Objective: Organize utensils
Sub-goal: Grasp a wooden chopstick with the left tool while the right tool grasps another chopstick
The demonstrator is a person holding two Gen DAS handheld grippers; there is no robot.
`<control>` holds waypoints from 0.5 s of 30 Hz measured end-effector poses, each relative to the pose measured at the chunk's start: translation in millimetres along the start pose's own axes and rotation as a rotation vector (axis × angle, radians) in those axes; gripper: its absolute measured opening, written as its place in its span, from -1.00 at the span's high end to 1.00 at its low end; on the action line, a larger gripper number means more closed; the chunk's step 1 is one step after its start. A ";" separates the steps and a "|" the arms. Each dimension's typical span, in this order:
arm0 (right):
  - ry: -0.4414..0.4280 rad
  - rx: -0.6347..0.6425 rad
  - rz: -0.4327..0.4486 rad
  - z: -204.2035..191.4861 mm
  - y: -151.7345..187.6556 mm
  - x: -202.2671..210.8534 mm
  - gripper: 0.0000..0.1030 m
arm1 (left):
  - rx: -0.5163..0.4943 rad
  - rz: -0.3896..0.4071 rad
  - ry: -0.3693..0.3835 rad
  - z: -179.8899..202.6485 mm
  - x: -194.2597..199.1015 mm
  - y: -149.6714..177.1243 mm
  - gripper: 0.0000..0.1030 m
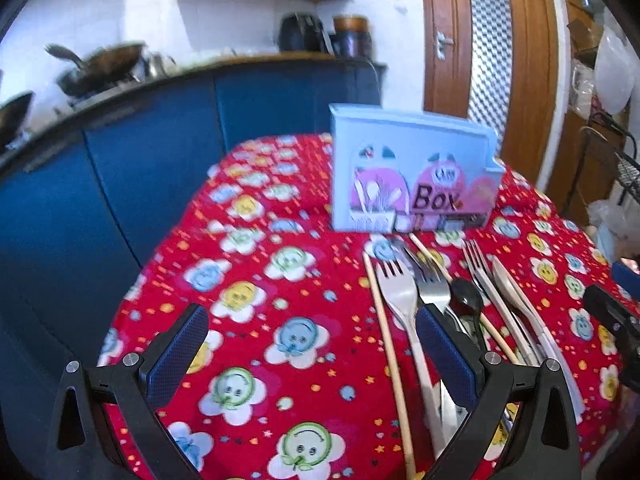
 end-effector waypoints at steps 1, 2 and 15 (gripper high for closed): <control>-0.003 0.013 -0.011 -1.7 -1.7 -0.6 -0.67 | -0.010 -0.015 0.003 1.4 -2.7 0.4 -0.99; -0.005 0.023 -0.021 -1.8 -3.4 -2.1 -0.63 | -0.030 -0.037 0.000 3.4 -6.5 0.4 -0.99; -0.234 -0.020 -0.269 1.8 -12.5 -40.7 0.10 | -0.101 -0.313 0.043 11.9 -37.2 -1.0 -0.61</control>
Point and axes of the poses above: each gripper's, at about its wrist camera, not at the fingertips, and x roughly against the way its jaws point, z to its right, y to its underside, the point moved 2 cm from there along -x, roughly the way its jaws point, and after that the axes turned 12 degrees about x, right-handed, at the moved point
